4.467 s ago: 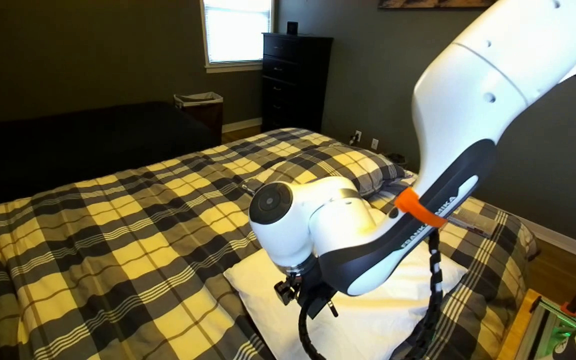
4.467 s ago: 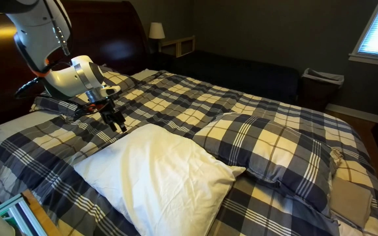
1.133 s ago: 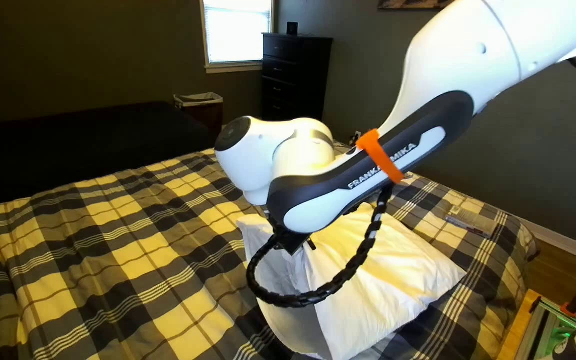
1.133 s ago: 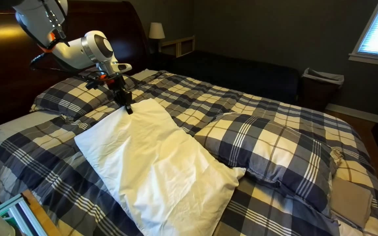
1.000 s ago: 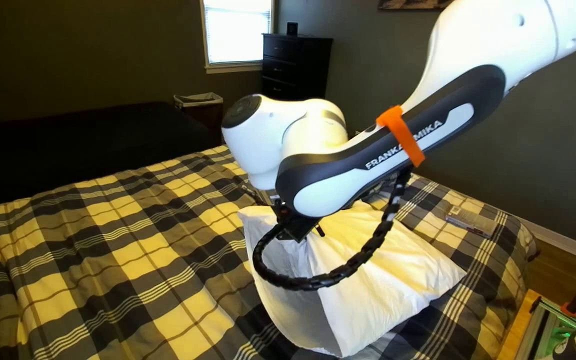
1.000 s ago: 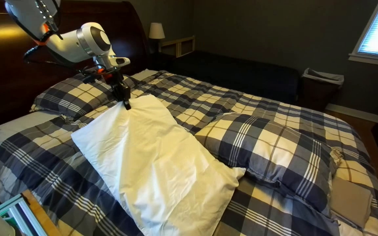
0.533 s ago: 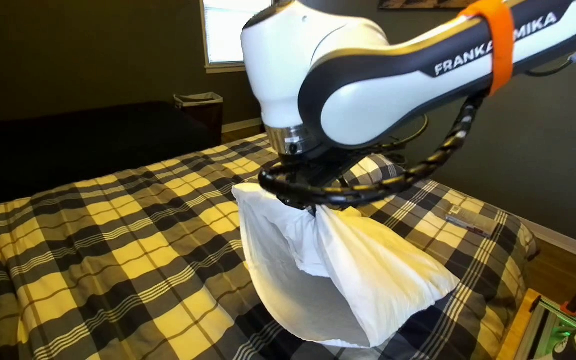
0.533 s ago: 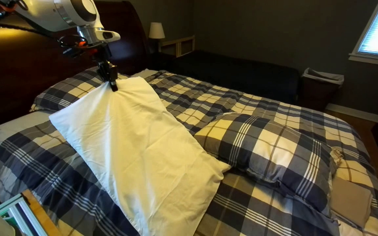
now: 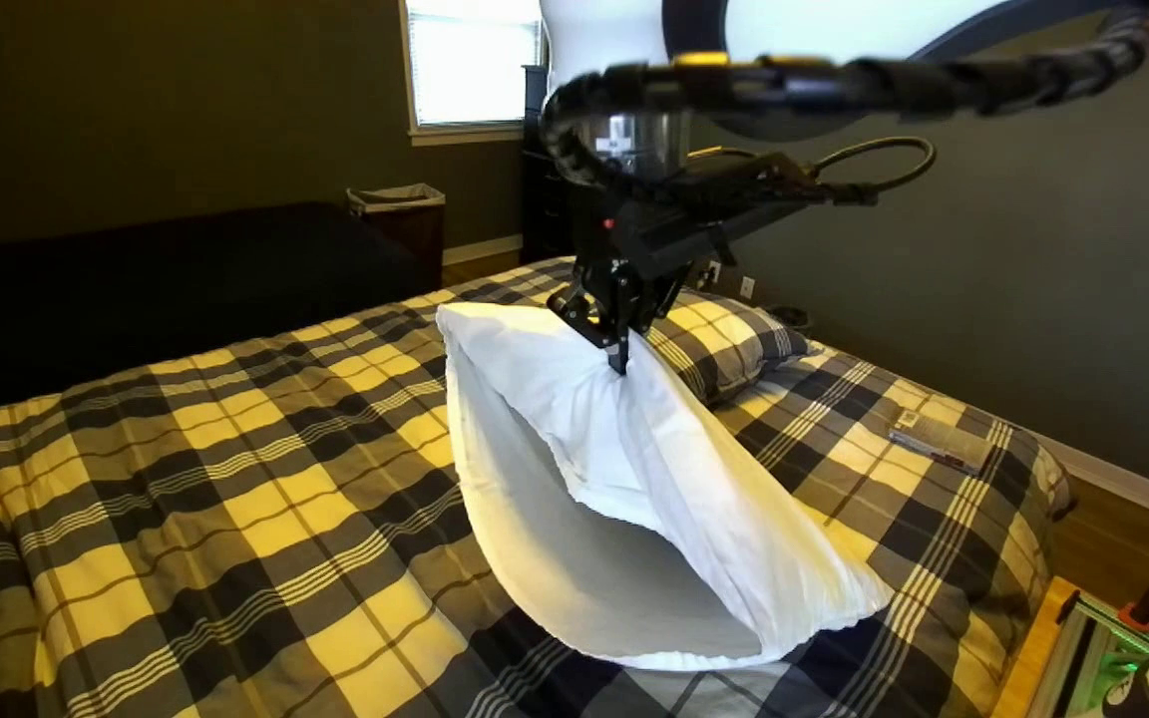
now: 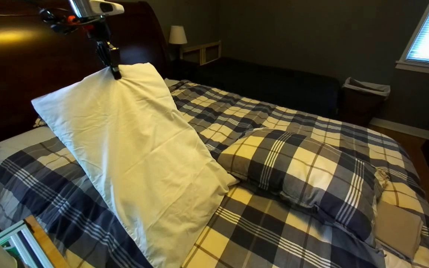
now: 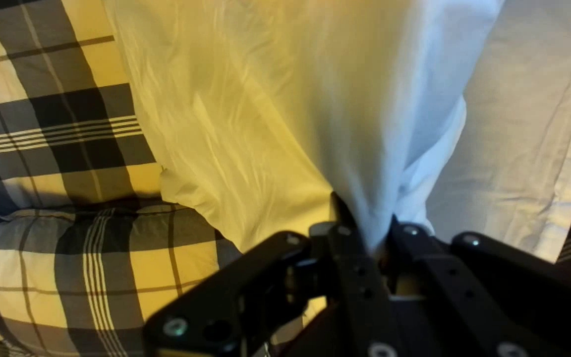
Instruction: Move the pillow
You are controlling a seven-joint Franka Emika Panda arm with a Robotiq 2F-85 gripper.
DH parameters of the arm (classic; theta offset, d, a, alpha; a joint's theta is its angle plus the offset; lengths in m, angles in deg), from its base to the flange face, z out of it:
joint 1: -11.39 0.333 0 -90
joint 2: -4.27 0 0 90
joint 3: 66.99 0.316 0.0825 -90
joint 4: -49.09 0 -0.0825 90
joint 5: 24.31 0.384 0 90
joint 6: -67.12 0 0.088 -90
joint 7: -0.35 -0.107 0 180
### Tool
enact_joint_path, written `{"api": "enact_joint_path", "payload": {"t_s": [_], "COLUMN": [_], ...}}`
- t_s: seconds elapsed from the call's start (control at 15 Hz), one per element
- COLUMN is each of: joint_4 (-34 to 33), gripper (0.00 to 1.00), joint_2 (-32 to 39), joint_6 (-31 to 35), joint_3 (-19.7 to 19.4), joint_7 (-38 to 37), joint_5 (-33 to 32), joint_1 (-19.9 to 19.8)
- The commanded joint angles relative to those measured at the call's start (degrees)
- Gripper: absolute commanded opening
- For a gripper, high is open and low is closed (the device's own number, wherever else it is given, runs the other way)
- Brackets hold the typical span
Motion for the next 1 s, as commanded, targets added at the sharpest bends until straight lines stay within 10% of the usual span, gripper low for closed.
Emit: {"api": "enact_joint_path", "payload": {"t_s": [0.0,0.93], "joint_4": [-0.73,-0.08], "gripper": [0.03,0.11], "joint_2": [-5.69,-5.73], "joint_6": [-1.69,-3.09], "joint_3": [1.11,2.24], "joint_7": [-2.1,1.18], "joint_5": [2.96,1.96], "joint_1": [-2.82,-6.56]}}
